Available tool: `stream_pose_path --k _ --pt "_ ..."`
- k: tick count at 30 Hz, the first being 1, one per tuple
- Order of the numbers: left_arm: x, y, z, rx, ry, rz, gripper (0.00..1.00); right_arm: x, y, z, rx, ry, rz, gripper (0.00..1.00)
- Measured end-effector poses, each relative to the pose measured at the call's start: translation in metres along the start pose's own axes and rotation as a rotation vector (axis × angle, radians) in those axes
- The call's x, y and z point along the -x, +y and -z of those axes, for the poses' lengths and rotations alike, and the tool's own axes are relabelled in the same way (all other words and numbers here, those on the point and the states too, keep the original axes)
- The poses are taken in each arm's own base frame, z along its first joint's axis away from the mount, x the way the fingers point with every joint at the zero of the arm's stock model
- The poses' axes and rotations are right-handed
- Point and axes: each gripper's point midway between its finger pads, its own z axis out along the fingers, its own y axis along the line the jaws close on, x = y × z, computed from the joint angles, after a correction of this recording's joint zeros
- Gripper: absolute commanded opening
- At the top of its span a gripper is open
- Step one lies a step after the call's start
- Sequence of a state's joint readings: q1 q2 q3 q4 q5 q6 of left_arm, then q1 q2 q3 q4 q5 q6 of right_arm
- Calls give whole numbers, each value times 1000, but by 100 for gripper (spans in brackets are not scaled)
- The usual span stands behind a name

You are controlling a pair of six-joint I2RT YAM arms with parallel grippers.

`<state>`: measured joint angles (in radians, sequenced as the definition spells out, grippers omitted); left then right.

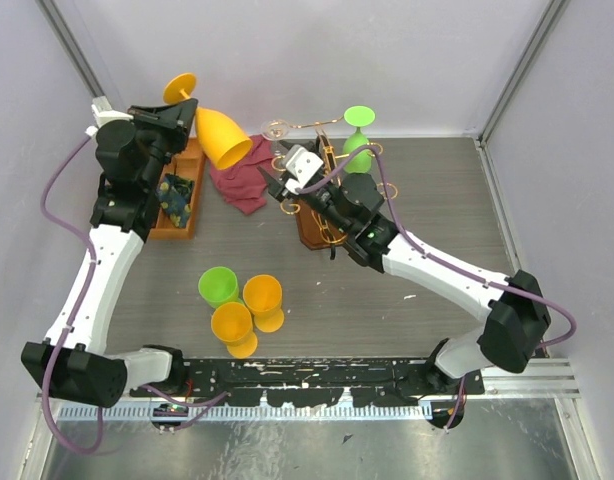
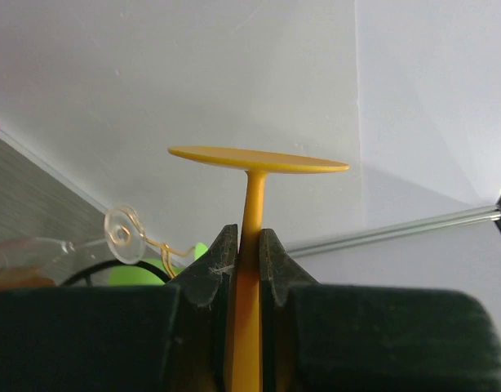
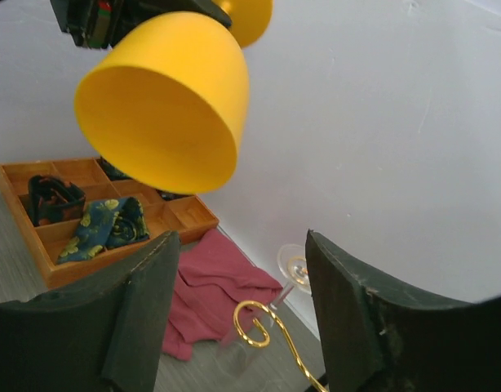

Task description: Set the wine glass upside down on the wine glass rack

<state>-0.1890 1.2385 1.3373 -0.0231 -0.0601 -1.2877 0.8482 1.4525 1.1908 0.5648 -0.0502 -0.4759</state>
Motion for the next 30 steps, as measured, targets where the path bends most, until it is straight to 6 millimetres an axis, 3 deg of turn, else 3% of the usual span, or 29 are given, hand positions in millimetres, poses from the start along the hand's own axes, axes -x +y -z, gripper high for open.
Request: stream_pose_path --k 11,17,22,30 --pt "32 6 13 -5 -95 -498 0 -9 -31 23 -140 155 -20 86" --pt "35 34 21 0 -110 -779 0 0 -70 21 -234 217 -84 86" --pt "23 69 22 -18 -60 -987 0 -15 -103 31 -309 262 -122 87" --pt "-19 101 26 -206 57 -1133 0 -34 -119 44 -348 322 -126 87"
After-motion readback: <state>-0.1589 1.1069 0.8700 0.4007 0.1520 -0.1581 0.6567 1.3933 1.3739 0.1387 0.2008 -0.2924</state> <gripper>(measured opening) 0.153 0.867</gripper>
